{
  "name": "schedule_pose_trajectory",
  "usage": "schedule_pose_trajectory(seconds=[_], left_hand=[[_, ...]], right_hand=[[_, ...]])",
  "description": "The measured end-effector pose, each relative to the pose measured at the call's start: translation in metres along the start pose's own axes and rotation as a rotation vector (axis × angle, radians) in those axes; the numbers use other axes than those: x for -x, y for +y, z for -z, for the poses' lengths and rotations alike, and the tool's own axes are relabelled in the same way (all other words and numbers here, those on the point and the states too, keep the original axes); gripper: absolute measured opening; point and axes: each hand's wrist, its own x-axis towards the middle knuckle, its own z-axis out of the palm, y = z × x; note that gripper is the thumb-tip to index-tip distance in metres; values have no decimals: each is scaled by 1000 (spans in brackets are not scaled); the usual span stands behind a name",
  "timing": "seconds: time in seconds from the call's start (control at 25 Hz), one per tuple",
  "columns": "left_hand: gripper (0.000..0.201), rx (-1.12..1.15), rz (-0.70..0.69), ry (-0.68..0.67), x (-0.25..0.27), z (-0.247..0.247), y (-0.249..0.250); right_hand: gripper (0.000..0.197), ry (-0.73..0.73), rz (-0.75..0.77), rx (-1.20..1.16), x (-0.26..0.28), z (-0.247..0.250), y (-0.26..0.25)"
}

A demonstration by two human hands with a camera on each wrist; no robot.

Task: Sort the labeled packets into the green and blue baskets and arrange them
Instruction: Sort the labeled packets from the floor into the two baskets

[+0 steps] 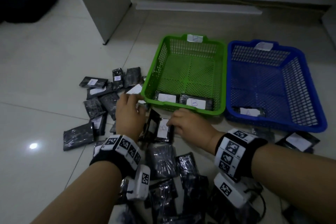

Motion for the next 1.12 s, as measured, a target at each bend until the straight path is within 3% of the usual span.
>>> schedule_pose_trajectory(seconds=[0.08, 0.16, 0.2, 0.32, 0.4, 0.6, 0.8, 0.92, 1.0, 1.12], left_hand=[[23, 3, 144, -169, 18, 6, -13], [44, -37, 256, -404, 29, 7, -18], [50, -79, 243, -475, 31, 7, -19], [40, -163, 189, -545, 29, 6, -14], [30, -174, 237, -584, 25, 7, -11], [7, 121, 474, -523, 14, 18, -8], [13, 732, 679, -598, -2, 43, 0], [15, 946, 716, -461, -12, 55, -3], [17, 1042, 686, -352, -20, 55, 0], [20, 1048, 661, -196, -25, 45, 9]], right_hand=[[48, -215, -38, 59, -7, -12, 0], [64, -305, -27, 153, -11, -18, 0], [67, -322, -14, 209, -12, -20, -1], [58, -336, -31, 361, -8, -21, -2], [52, -334, -99, 369, -1, -18, -3], [61, -345, -266, 188, 11, -10, -2], [61, -200, -281, -114, 16, 13, -13], [57, 12, -238, -306, 5, 36, -12], [50, 149, -307, -365, -17, 46, -3], [38, 143, -523, -373, -59, 50, 19]])
